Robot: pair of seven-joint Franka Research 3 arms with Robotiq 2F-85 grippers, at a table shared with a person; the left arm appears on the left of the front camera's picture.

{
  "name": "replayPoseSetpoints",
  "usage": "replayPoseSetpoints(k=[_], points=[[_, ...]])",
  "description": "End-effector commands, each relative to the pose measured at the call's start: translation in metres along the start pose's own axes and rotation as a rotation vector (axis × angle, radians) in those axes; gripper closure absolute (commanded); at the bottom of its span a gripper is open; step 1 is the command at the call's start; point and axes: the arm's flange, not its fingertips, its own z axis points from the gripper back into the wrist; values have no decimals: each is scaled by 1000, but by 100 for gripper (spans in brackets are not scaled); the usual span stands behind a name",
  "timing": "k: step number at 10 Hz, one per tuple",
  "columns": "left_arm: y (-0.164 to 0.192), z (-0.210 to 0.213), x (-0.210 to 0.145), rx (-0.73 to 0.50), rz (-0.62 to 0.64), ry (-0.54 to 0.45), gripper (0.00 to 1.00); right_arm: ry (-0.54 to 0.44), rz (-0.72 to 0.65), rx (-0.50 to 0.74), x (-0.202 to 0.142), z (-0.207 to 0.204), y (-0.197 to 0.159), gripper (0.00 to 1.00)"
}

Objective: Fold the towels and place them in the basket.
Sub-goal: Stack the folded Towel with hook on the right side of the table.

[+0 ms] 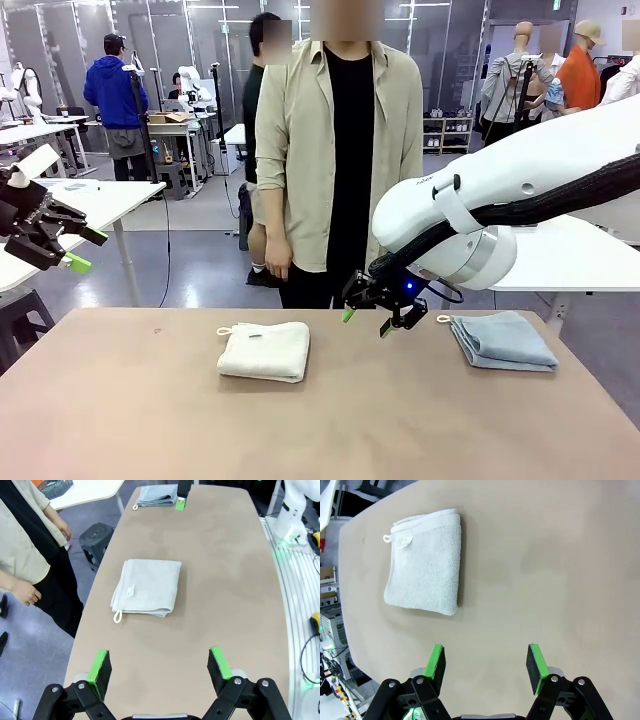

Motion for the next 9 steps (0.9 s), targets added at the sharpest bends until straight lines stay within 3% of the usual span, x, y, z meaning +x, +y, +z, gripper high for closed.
replayPoseSetpoints(k=[1, 7, 9], points=[[-1, 1, 1, -3, -8, -4, 2, -4, -17, 1, -1, 2, 0, 18], [-1, 1, 1, -3, -8, -4, 2, 0, 0, 0, 0, 0, 0, 18], [-1, 1, 1, -3, -8, -4, 2, 8, -3, 1, 9, -23, 20, 18]])
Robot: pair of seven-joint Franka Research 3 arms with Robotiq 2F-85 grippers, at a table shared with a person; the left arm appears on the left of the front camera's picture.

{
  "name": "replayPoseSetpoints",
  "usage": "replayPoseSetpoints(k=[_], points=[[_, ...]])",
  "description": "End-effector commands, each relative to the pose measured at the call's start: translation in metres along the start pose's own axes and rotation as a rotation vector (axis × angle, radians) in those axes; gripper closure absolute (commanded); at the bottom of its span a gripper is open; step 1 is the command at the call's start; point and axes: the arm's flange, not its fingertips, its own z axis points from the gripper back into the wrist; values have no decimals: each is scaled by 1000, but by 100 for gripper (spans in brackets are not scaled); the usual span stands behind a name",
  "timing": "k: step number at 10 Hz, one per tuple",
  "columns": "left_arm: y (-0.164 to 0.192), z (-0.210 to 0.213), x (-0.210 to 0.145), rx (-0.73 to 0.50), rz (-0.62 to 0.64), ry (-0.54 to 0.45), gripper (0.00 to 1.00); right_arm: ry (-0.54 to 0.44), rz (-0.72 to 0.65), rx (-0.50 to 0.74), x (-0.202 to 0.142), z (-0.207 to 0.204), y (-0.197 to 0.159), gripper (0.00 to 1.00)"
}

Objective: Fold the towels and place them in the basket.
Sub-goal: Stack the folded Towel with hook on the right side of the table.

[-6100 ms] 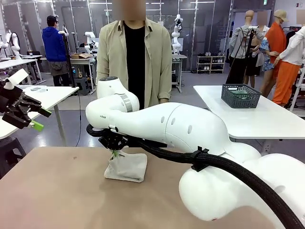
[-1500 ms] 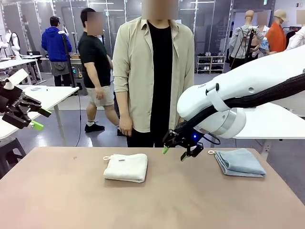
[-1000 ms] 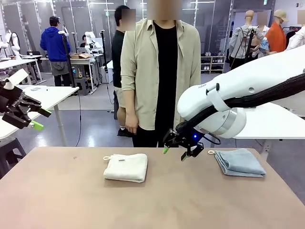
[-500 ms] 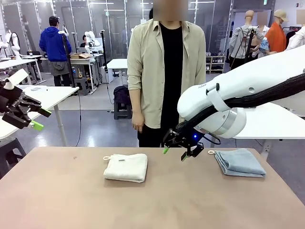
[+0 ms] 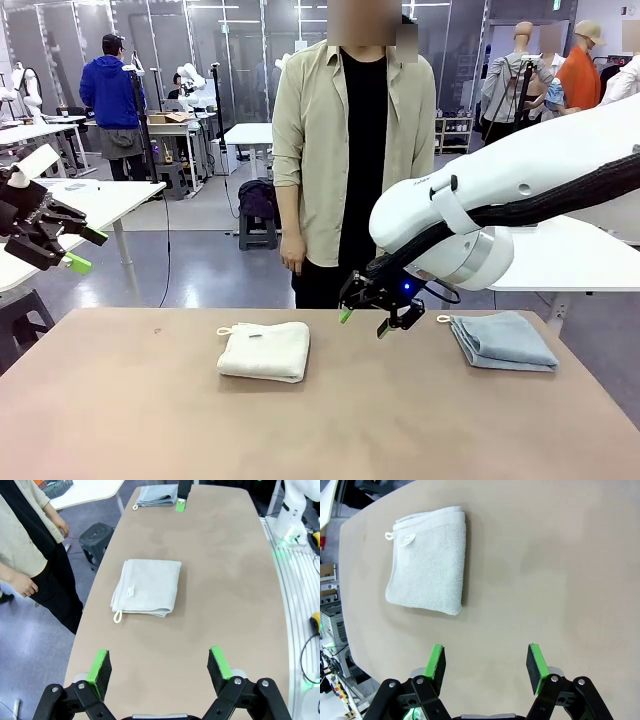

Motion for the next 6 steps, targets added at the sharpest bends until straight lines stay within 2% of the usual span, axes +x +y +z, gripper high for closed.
replayPoseSetpoints(k=[1, 6], points=[[-1, 1, 1, -3, -8, -4, 2, 1, -25, -5, 14, -28, 19, 18], [-1, 1, 1, -3, -8, -4, 2, -25, -109, -4, 30, -100, 46, 18]])
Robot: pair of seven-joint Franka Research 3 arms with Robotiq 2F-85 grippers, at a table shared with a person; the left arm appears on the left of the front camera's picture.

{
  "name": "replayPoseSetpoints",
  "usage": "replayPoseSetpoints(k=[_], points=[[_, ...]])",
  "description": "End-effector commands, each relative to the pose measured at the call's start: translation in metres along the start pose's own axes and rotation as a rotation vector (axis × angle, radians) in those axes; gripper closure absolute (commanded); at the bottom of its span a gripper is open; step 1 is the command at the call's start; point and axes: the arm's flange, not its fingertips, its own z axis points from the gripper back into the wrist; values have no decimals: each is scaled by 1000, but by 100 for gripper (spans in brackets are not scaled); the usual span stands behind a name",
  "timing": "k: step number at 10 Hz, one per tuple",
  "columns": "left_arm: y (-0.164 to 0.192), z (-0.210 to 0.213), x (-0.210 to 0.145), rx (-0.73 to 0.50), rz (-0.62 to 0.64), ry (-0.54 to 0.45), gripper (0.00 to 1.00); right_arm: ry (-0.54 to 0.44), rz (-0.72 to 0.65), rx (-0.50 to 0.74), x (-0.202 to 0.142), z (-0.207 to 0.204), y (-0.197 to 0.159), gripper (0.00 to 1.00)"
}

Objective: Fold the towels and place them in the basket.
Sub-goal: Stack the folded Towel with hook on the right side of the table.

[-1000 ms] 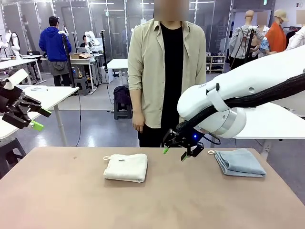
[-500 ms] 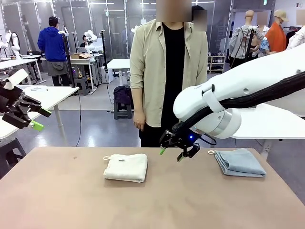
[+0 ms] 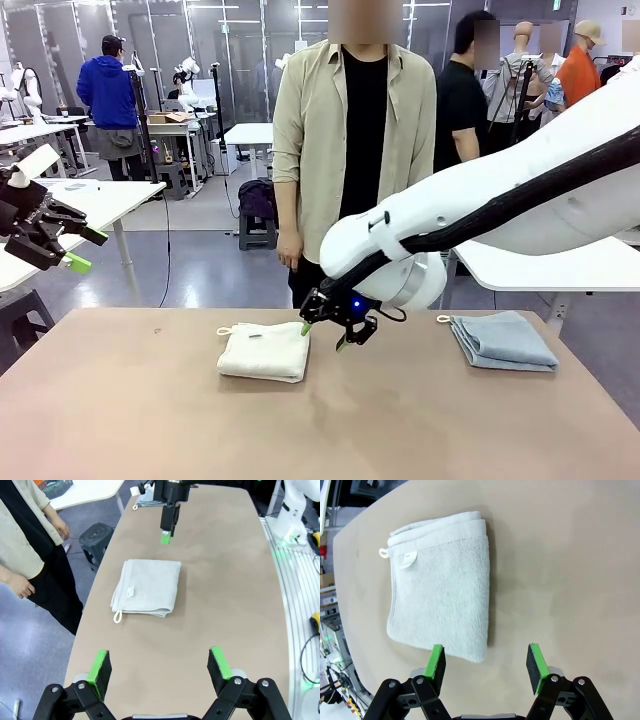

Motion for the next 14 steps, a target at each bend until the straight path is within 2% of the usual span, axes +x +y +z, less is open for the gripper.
replayPoseSetpoints(k=[1, 6, 14], points=[[-1, 1, 1, -3, -7, -4, 2, -37, -30, -17, 9, -17, 15, 18], [-1, 1, 1, -3, -7, -4, 2, -47, -50, -28, 26, -43, 25, 18], [-1, 1, 1, -3, -7, -4, 2, -28, -19, -47, 33, -78, 28, 18]])
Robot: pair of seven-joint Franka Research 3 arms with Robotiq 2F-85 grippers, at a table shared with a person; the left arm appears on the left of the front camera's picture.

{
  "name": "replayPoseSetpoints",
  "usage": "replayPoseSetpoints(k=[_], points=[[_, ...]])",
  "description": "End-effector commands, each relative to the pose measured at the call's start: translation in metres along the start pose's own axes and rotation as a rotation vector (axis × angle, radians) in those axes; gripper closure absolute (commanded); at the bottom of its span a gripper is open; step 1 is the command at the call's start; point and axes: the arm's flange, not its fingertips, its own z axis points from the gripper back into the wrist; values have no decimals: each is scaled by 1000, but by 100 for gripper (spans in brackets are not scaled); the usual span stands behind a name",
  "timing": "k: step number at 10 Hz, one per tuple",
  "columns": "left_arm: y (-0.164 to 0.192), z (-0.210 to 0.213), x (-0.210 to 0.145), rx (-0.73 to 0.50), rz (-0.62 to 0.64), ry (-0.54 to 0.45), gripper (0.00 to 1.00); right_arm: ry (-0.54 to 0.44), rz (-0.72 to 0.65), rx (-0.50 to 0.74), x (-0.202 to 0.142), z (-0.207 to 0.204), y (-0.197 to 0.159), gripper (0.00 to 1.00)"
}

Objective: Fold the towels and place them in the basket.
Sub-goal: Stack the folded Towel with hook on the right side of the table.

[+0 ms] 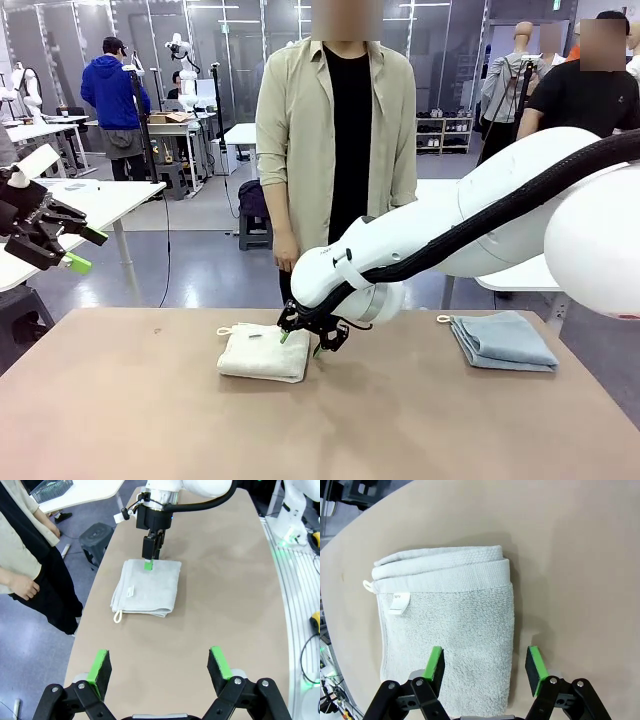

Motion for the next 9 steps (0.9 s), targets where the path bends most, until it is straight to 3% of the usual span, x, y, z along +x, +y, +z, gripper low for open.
replayPoseSetpoints(k=[1, 4, 5, 6, 7, 8, 9], points=[[-1, 1, 1, -3, -7, -4, 2, -20, -10, -20, 5, -7, 6, 18], [-1, 1, 1, -3, -7, -4, 2, -15, 2, -15, 5, -8, 6, 21], [-1, 1, 1, -3, -7, -4, 2, -13, -4, -14, 5, -7, 5, 37], [-1, 1, 1, -3, -7, -4, 2, -12, -5, -10, 4, -7, 5, 40], [-1, 1, 1, -3, -7, -4, 2, -12, -6, -6, 4, -6, 5, 56], [-1, 1, 1, -3, -7, -4, 2, -9, -7, -6, 3, -5, 5, 60], [-1, 1, 1, -3, -7, -4, 2, -5, -6, -8, 3, -4, 6, 76]])
